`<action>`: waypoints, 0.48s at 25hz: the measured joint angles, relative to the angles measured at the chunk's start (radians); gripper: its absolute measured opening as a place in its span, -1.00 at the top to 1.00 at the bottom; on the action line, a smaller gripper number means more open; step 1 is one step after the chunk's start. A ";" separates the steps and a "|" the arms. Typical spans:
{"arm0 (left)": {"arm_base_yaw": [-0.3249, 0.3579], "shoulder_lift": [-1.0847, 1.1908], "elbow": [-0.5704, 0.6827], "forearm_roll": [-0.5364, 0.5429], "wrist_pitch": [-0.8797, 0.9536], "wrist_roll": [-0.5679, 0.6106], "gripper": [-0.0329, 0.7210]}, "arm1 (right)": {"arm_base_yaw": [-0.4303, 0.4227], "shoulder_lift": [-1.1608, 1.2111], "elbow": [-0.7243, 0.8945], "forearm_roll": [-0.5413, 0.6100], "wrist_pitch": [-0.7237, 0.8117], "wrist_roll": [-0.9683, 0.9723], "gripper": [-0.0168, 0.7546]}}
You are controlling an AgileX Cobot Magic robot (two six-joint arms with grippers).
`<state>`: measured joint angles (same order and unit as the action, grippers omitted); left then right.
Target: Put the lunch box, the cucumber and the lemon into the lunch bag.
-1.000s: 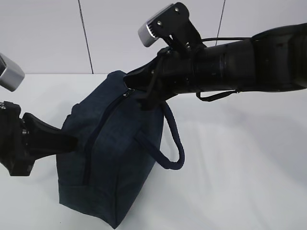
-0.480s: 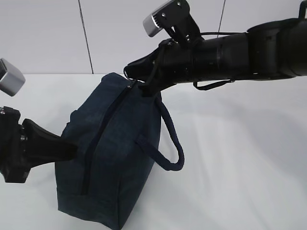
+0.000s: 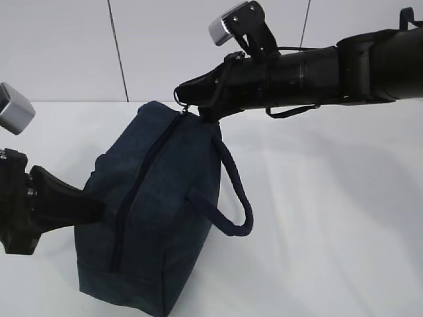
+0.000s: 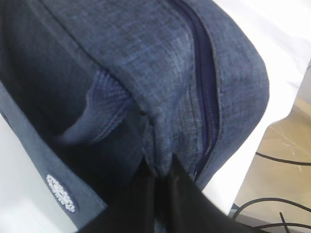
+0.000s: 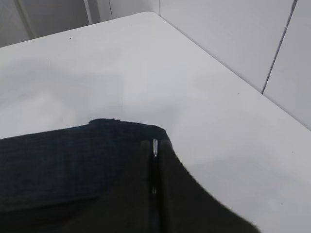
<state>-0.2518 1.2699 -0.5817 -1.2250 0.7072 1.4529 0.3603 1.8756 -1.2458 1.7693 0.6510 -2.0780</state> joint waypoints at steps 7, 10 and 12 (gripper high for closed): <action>0.000 0.000 0.000 0.012 -0.004 0.000 0.93 | -0.086 0.061 -0.038 -0.008 0.142 0.071 0.94; 0.000 0.000 0.000 0.020 -0.012 -0.003 0.93 | -0.094 0.093 -0.068 -0.013 0.184 0.090 0.94; 0.000 -0.002 0.000 0.038 -0.027 -0.016 0.93 | -0.095 0.115 -0.088 -0.013 0.207 0.102 0.94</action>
<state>-0.2518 1.2674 -0.5817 -1.1874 0.6798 1.4369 0.2653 1.9902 -1.3338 1.7568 0.8580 -1.9764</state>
